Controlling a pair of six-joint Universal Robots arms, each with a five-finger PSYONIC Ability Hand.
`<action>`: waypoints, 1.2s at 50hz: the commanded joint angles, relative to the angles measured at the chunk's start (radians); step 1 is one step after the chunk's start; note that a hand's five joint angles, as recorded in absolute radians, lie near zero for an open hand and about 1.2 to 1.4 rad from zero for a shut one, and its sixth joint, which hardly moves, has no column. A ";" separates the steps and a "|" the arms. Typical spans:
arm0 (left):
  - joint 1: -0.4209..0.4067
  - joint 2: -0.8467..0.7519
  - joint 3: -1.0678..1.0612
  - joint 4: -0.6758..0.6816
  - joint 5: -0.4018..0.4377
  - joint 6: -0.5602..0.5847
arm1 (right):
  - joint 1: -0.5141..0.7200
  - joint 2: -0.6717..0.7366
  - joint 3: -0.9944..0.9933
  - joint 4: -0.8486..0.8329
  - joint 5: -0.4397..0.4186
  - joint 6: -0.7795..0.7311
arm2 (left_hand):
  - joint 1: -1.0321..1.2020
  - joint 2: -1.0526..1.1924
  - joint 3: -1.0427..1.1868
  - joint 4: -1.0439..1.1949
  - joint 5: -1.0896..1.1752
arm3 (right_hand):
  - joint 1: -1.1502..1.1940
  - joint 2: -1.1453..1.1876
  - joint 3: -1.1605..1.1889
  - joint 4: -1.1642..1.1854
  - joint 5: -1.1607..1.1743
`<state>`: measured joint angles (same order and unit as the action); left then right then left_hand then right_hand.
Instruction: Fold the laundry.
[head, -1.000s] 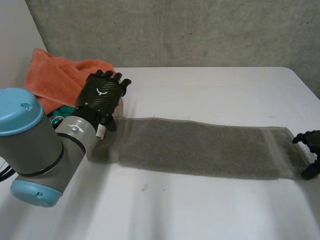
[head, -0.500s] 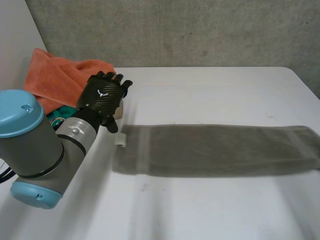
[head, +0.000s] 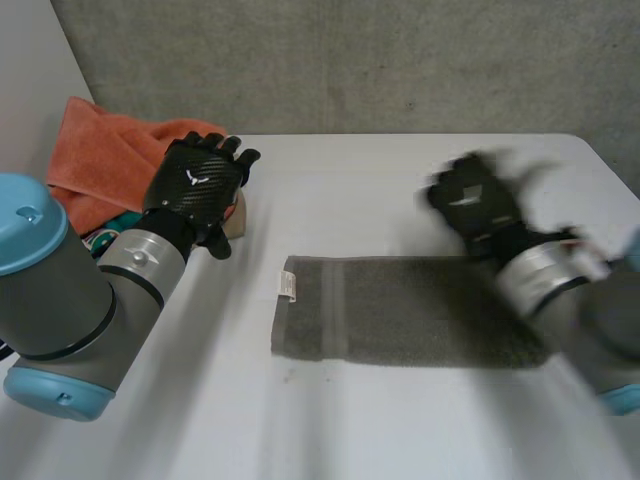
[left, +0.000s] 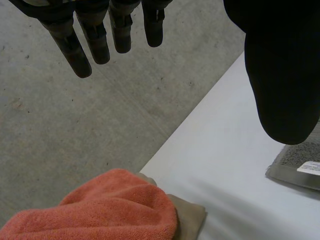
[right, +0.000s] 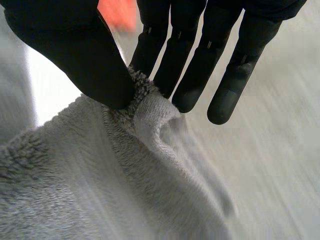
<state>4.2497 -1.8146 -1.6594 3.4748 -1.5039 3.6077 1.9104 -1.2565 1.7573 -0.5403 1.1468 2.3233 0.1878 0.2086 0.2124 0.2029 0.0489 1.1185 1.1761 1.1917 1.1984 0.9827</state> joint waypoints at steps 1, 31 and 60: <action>-0.005 -0.002 -0.008 0.001 0.001 -0.015 | 0.289 0.204 -0.081 0.039 -0.032 -0.044 | -0.013 -0.034 -0.038 -0.028 -0.049 | 0.278 0.220 0.205 0.198 0.239; -0.174 -0.150 0.121 0.010 -0.009 -0.021 | -0.085 0.012 0.163 0.378 0.269 0.311 | -0.013 -0.034 -0.038 -0.028 -0.049 | -0.419 -0.476 -0.492 -0.499 -0.457; -0.085 -0.028 0.030 0.003 -0.051 -0.066 | 0.434 0.192 -0.074 0.135 0.198 0.198 | -0.013 -0.034 -0.038 -0.028 -0.049 | -0.944 -1.002 -1.017 -1.024 -0.983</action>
<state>4.1506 -1.8453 -1.6244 3.4761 -1.5230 3.5799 2.3230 -1.1079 1.7261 -0.4751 1.3187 2.4967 0.1878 0.2085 0.2124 0.2030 0.0490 0.9537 0.9700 0.9747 0.9902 0.8174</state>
